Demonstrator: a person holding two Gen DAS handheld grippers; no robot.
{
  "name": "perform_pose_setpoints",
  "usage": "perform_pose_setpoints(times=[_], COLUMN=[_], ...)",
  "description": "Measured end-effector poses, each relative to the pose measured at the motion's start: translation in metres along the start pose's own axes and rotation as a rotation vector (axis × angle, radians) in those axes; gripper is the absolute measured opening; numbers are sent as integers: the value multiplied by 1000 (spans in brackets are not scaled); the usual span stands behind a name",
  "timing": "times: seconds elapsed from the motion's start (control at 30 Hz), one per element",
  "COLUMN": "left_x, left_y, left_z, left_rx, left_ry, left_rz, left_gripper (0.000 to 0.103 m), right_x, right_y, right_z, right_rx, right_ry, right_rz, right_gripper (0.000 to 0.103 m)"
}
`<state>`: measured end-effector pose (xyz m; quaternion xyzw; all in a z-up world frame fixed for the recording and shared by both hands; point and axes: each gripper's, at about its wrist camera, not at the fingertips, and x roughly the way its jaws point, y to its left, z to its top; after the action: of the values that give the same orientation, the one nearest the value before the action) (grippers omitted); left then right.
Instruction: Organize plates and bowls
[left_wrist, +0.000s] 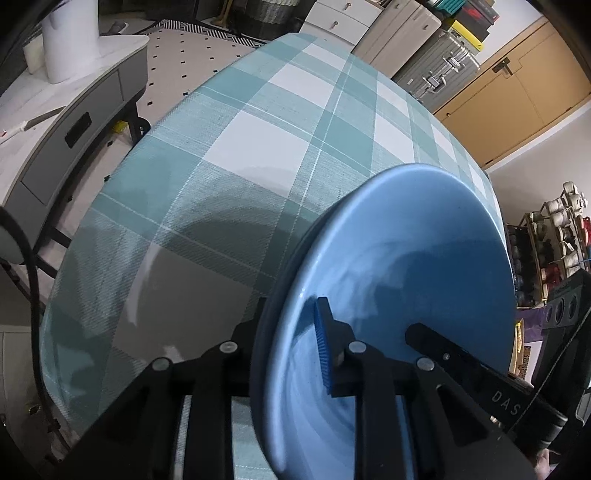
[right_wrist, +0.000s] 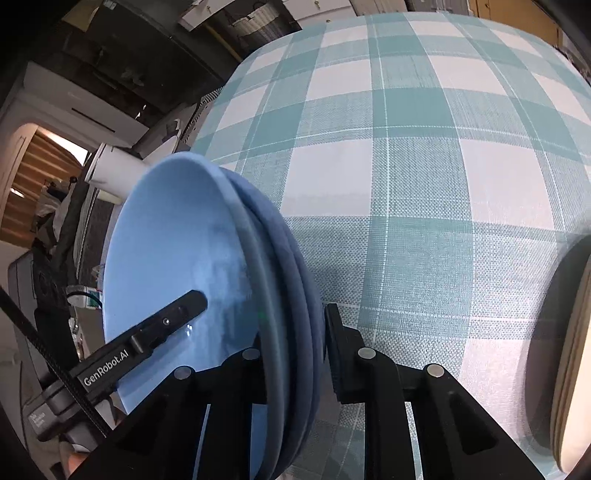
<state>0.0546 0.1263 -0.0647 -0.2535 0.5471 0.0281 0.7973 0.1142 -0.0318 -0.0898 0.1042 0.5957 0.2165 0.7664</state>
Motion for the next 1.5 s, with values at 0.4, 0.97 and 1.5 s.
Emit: perform_pose_setpoints(times=[0.4, 0.97, 1.5], left_x=[-4, -12, -24], left_y=[-8, -20, -166], left_z=[-2, -6, -25], left_rx=[23, 45, 257], left_ry=[-23, -37, -47], left_rz=[38, 27, -66], left_gripper=[20, 20, 21], right_x=[-5, -23, -150], right_y=[-7, 1, -73], right_z=[-3, -5, -13], right_rx=[0, -49, 27], right_ry=[1, -17, -131], right_rz=[7, -39, -133], right_gripper=[13, 12, 12])
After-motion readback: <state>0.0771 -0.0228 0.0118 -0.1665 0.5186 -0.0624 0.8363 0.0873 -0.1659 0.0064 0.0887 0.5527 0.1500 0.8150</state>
